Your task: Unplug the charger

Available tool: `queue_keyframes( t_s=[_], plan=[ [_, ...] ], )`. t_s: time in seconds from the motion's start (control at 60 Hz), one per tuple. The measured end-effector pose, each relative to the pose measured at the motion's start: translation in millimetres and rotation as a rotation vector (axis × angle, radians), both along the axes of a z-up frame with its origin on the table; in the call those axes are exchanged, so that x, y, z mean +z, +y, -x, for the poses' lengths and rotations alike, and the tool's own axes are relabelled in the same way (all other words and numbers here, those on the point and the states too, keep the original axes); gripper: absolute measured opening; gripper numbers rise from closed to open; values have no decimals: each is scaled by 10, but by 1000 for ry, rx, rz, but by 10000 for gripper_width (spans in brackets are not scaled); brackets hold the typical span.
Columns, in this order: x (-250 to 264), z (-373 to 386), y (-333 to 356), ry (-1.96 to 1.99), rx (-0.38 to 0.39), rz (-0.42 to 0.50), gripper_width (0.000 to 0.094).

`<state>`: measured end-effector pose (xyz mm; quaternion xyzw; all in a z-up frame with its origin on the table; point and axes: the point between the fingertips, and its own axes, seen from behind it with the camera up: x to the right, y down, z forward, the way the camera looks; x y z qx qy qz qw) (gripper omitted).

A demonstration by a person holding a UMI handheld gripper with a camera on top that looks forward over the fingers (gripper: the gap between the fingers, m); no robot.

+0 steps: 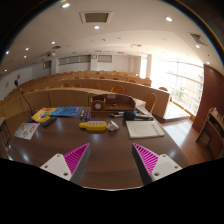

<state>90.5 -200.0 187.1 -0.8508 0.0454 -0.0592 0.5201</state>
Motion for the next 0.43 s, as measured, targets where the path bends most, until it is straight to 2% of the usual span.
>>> queue_keyframes(
  t_s=[0.433],
  plan=[
    [155, 149, -417, -18, 12, -38, 854]
  ],
)
